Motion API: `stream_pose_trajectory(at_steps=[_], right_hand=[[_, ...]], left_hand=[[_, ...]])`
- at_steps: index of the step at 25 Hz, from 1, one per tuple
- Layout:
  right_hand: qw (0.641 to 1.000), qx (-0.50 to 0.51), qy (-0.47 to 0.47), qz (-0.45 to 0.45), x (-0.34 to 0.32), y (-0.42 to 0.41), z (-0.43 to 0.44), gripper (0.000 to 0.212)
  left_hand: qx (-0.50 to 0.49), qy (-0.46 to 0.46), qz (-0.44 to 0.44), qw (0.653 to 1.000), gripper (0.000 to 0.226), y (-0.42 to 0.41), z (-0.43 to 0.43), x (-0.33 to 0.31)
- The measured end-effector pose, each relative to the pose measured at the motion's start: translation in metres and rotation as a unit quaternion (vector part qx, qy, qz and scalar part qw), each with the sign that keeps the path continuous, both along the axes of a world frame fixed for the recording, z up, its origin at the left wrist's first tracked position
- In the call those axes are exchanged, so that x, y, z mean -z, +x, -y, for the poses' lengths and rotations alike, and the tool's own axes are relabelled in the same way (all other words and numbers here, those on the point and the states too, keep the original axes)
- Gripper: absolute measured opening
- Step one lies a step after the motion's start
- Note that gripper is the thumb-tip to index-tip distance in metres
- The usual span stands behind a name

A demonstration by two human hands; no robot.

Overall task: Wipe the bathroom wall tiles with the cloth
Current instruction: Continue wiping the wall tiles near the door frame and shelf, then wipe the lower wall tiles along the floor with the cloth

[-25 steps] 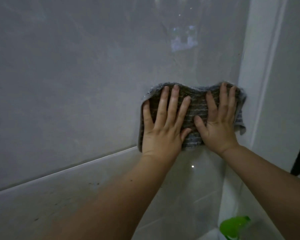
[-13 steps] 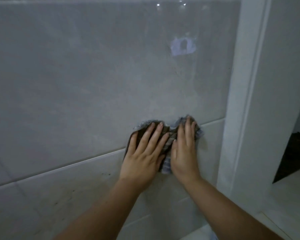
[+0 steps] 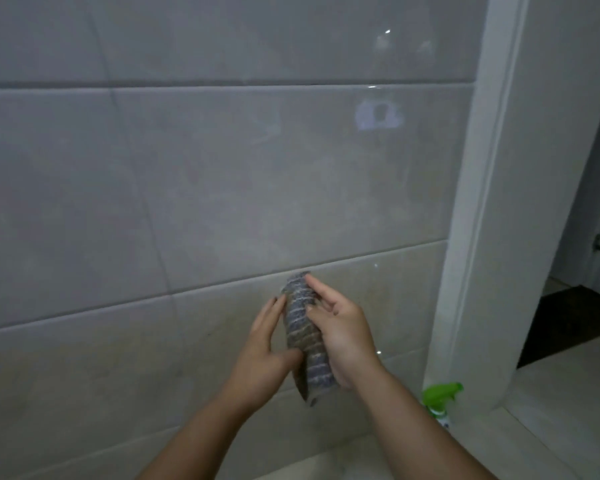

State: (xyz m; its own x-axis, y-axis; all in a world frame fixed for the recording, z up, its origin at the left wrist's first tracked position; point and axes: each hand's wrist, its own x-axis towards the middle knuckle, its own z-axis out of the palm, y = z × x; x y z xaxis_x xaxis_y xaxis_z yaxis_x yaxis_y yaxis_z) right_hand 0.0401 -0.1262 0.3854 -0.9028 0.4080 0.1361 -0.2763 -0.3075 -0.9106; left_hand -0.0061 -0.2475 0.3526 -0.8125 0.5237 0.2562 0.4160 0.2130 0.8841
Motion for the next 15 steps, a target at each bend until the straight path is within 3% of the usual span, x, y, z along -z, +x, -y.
stream_pose_trajectory(at_steps=[3, 5, 7, 9, 11, 13, 15], right_hand=[[0.995, -0.012, -0.087, 0.051, 0.013, 0.021, 0.021, 0.046], [0.981, -0.03, -0.176, 0.07, 0.019, 0.031, 0.031, 0.048], [0.961, -0.058, -0.263, 0.068, 0.024, 0.039, 0.037, 0.048], [0.945, -0.081, -0.31, 0.07, 0.023, 0.045, 0.04, 0.038], [0.938, -0.099, -0.319, 0.088, 0.021, 0.047, 0.044, 0.02], [0.938, -0.109, -0.31, 0.107, 0.019, 0.046, 0.048, 0.013], [0.943, -0.105, -0.29, 0.125, 0.024, 0.041, 0.05, 0.021]], left_hand=[[0.028, 0.05, 0.126, 0.99, 0.087, 0.022, 0.037, 0.008], [0.065, 0.02, 0.149, 0.987, 0.09, 0.034, 0.06, 0.016], [0.136, -0.085, 0.1, 0.982, 0.111, 0.049, 0.075, 0.026], [0.133, -0.183, -0.026, 0.974, 0.121, 0.058, 0.076, 0.035], [0.081, -0.112, -0.056, 0.989, 0.088, 0.059, 0.071, 0.034], [0.028, -0.013, 0.004, 1.0, 0.051, 0.056, 0.069, 0.03], [-0.014, 0.046, 0.095, 0.994, 0.03, 0.051, 0.072, 0.028]])
